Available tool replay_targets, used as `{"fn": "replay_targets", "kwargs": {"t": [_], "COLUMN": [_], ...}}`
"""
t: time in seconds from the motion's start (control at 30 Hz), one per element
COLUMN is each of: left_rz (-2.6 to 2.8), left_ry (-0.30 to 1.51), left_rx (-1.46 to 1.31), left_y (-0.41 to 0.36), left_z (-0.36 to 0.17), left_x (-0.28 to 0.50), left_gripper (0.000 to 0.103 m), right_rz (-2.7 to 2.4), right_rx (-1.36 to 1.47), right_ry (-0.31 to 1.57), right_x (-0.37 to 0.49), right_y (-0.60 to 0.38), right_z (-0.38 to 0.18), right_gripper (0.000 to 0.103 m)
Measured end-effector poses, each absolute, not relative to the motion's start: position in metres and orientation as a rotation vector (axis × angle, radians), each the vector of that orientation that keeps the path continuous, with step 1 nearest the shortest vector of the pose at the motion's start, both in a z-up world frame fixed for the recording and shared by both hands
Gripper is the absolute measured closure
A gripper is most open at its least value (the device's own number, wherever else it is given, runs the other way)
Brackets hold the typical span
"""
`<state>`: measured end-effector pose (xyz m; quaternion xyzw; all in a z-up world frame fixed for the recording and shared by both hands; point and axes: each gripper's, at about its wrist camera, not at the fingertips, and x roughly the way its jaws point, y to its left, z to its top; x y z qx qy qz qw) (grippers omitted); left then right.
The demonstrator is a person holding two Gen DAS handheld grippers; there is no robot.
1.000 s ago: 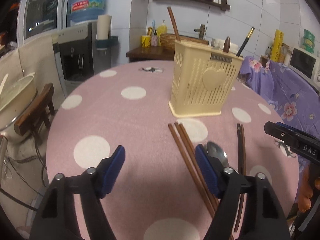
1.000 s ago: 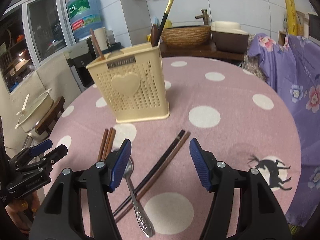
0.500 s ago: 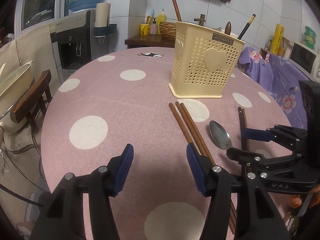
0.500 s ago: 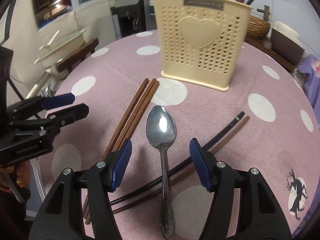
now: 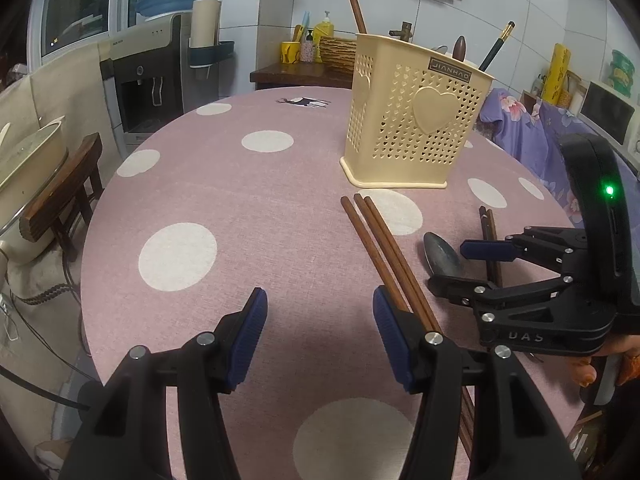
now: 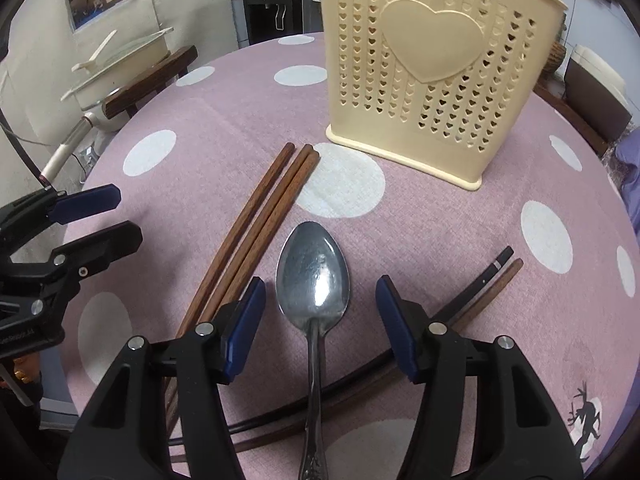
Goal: Organize utensils
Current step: 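Grasp two brown chopsticks with the left tool while the right tool grasps the steel spoon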
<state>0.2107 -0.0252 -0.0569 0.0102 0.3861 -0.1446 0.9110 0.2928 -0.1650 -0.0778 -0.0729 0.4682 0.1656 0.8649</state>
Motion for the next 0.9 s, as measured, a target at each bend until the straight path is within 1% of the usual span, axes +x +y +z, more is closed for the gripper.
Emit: {"fn": "replay_targets", "kwargs": {"t": [0.07,0.17,0.2,0.37,0.47,0.63,0.7,0.77,0.8,0.87,0.9], "left_rz": [-0.298,-0.299,-0.298,-0.312,-0.331,-0.371,-0.385,-0.397,-0.400,-0.401,-0.397], "left_ry": [0.797,0.797,0.797,0.803,0.814,0.837,0.851,0.872,0.880,0.900,0.912], "left_rx": [0.020,0.020,0.020,0.025,0.034,0.046,0.047,0.044,0.044,0.046,0.045], "left_y": [-0.025,-0.025,-0.025,-0.029,-0.034,-0.045,-0.049,-0.054,-0.055,-0.059,-0.062], "left_z": [-0.057,-0.057,-0.057,-0.057,-0.058,-0.059,-0.060,-0.061,-0.062,-0.063,-0.064], "left_x": [0.211,0.211,0.211,0.213,0.217,0.229,0.235,0.245,0.249,0.258,0.263], "left_gripper": [0.048,0.048,0.048,0.048,0.048,0.048,0.052,0.059,0.060,0.068,0.070], "right_rz": [0.345,0.346,0.347,0.344,0.333,0.296,0.273,0.249,0.237,0.220,0.202], "right_rx": [-0.154,-0.156,-0.156,-0.146,-0.093,0.028,0.061,0.086,0.099,0.119,0.127], "right_ry": [0.983,0.983,0.983,0.982,0.961,0.873,0.829,0.790,0.768,0.738,0.721], "right_x": [0.295,0.297,0.298,0.298,0.296,0.282,0.273,0.264,0.259,0.250,0.245], "right_y": [-0.164,-0.164,-0.164,-0.164,-0.171,-0.189,-0.196,-0.203,-0.206,-0.211,-0.214], "right_z": [-0.078,-0.077,-0.076,-0.076,-0.070,-0.038,-0.021,-0.008,-0.001,0.009,0.014], "right_gripper": [0.052,0.060,0.064,0.065,0.065,0.065,0.065,0.065,0.065,0.065,0.065]}}
